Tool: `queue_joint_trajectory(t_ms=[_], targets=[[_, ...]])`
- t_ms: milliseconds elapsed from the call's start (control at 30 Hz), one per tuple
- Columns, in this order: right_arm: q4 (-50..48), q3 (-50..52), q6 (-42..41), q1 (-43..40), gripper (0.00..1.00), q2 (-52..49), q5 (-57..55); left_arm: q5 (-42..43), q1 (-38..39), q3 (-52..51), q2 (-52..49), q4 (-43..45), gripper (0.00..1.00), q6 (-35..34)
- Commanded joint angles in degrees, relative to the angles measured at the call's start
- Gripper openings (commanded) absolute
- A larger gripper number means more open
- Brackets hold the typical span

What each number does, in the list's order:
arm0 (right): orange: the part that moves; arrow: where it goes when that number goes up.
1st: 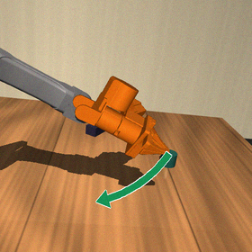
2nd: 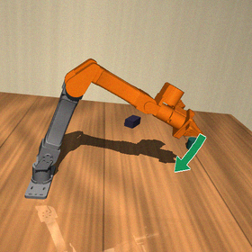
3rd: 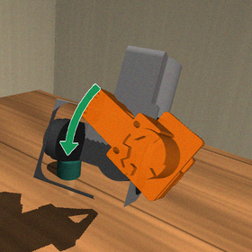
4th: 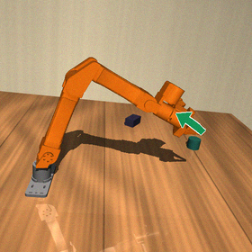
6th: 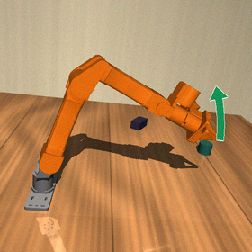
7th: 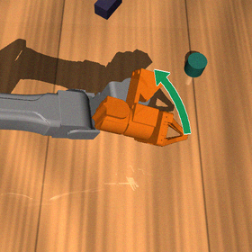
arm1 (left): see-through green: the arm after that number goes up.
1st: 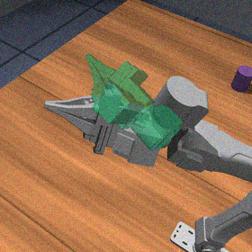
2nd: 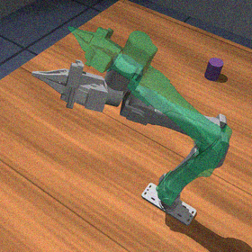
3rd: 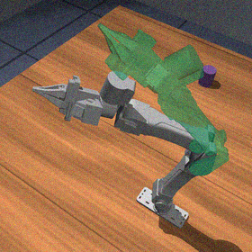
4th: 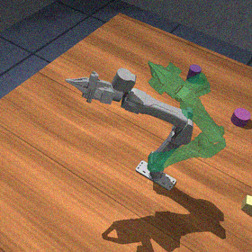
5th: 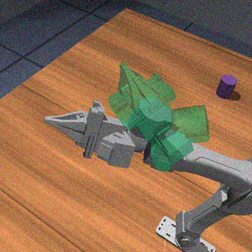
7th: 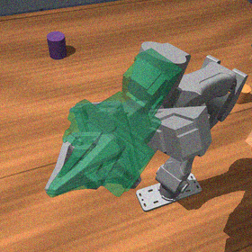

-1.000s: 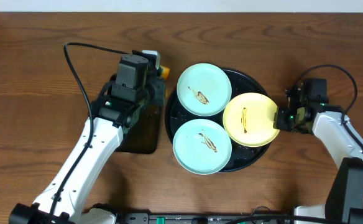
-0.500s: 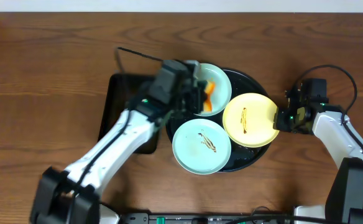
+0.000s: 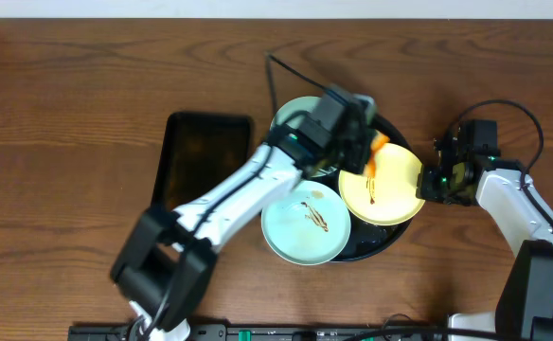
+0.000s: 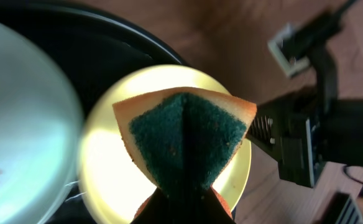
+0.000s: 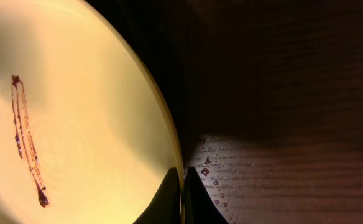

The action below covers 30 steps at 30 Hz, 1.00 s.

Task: Clean dirty plates on tray and stack at the side
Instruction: 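Scrub the yellow plate with the sponge while the right gripper holds it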

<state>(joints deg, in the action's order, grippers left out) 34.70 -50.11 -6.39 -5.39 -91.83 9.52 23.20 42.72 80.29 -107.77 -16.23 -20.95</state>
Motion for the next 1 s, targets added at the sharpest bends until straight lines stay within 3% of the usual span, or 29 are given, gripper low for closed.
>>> queue_joint_trajectory(t_ms=[0, 267, 633, 967], targets=[[0.83, 0.28, 0.22, -0.44, 0.01, -0.7, -1.7, -0.31, 3.04, 0.59, -2.73, 2.71, 0.07, 0.7], [1.75, 0.28, 0.22, -0.44, 0.01, -0.7, -1.7, -0.28, 5.22, 0.57, -9.42, 6.78, 0.07, -10.1], [3.04, 0.28, 0.22, -0.44, 0.01, -0.7, -1.73, -0.35, 5.2, 0.57, -15.63, 6.88, 0.08, -10.4], [4.04, 0.28, 0.24, -0.44, 0.01, -0.7, -1.75, -9.81, 1.79, 0.63, -15.32, 4.35, 0.07, -12.46]])
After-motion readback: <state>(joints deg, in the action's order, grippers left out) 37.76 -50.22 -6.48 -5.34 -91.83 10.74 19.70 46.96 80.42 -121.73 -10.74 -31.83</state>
